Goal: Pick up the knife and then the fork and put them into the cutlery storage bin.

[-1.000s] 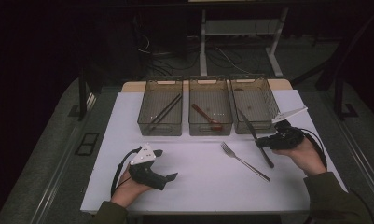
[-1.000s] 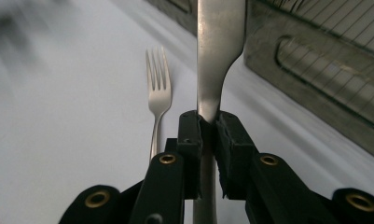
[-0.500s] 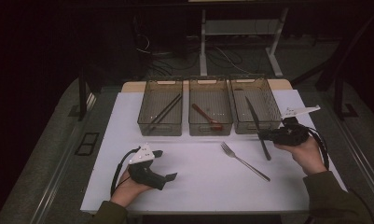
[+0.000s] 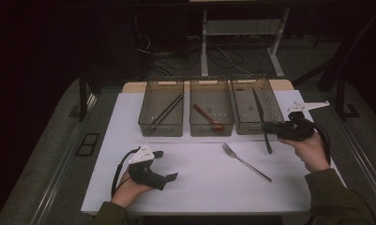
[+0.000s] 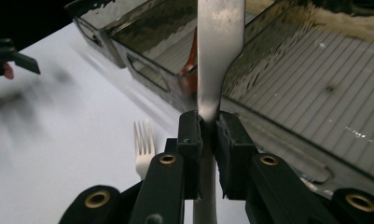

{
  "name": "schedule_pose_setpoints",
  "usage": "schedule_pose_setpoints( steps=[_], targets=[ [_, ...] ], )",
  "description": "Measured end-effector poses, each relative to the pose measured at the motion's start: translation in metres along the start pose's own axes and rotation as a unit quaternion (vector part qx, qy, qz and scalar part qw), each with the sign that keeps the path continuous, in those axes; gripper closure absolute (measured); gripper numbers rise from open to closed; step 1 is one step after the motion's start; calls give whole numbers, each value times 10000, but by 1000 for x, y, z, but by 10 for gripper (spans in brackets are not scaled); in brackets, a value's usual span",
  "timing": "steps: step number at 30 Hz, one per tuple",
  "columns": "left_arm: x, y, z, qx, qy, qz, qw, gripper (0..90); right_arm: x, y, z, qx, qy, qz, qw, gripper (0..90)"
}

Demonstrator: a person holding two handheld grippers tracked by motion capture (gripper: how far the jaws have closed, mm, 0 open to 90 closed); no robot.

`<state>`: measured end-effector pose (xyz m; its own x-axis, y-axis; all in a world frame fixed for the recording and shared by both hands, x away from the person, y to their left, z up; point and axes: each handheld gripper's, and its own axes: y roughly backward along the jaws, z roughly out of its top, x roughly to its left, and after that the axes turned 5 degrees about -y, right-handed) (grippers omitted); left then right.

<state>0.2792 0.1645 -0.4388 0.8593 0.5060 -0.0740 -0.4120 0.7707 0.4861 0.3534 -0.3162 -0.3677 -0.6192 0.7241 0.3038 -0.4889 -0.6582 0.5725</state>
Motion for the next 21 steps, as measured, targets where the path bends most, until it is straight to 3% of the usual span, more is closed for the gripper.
schedule_pose_setpoints(
  steps=[11,21],
  targets=[
    [0,0,0,27,-26,23,10000,0,-4,4,26,-219,58,-117,9997,793],
    [0,0,0,28,-33,10,10000,0,-14,-1,55,-215,65,-317,9992,793]
  ],
)
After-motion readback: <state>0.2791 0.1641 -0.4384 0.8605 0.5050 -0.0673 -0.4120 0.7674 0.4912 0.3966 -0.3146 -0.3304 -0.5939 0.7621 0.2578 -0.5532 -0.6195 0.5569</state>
